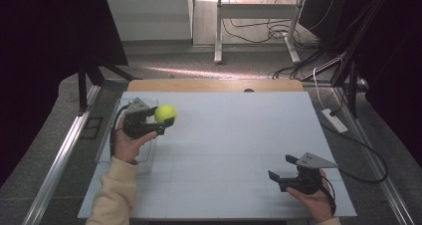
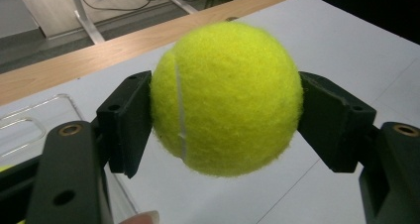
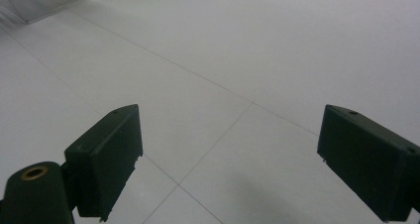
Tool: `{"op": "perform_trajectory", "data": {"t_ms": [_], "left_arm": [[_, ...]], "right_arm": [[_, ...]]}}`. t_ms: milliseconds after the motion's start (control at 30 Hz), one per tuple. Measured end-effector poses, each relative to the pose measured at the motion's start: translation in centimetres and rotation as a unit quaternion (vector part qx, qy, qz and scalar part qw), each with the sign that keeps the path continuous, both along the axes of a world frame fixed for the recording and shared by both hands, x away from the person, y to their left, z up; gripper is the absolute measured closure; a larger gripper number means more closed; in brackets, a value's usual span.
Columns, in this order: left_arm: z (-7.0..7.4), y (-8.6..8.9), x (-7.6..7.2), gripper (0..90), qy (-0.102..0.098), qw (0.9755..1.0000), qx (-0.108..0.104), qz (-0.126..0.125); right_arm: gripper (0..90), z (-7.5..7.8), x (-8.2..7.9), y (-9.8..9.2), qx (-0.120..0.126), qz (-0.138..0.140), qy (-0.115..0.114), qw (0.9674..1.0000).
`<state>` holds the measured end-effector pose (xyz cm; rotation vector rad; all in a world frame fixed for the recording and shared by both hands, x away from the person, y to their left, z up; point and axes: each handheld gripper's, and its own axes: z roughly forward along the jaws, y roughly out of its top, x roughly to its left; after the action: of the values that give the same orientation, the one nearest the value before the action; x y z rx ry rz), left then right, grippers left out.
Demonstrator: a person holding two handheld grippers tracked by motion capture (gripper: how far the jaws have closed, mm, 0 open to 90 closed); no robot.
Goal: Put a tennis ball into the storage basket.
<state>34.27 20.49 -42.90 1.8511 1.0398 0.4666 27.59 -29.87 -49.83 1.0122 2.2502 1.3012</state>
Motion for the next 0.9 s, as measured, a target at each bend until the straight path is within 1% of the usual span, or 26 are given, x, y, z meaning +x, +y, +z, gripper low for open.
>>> {"op": "perform_trajectory", "data": {"t_ms": [167, 267, 333, 567, 900], "left_arm": [[0.1, 0.7, -0.2, 27.0, -0.001, 0.9999, -0.002, 0.010], [0.0, 1.1, -0.3, 27.0, 0.000, 0.9998, 0.002, 0.017], [0.0, 1.2, -0.3, 27.0, 0.001, 0.9998, 0.001, 0.019], [-0.1, 2.0, -0.8, 27.1, 0.003, 0.9996, 0.008, 0.026], [-0.1, 3.7, -1.2, 27.1, 0.005, 0.9988, 0.004, 0.049]], "right_arm": [[10.0, 0.0, 0.0, 0.0, -0.001, 0.002, -0.001, 1.0000], [10.0, 0.0, 0.0, -0.1, 0.002, 0.001, -0.001, 1.0000], [10.0, 0.0, 0.0, -0.1, 0.002, 0.000, -0.001, 1.0000], [9.9, 0.0, 0.0, -0.1, -0.001, 0.001, -0.001, 1.0000], [10.0, 0.0, 0.0, -0.1, 0.002, 0.001, -0.001, 1.0000]]}}
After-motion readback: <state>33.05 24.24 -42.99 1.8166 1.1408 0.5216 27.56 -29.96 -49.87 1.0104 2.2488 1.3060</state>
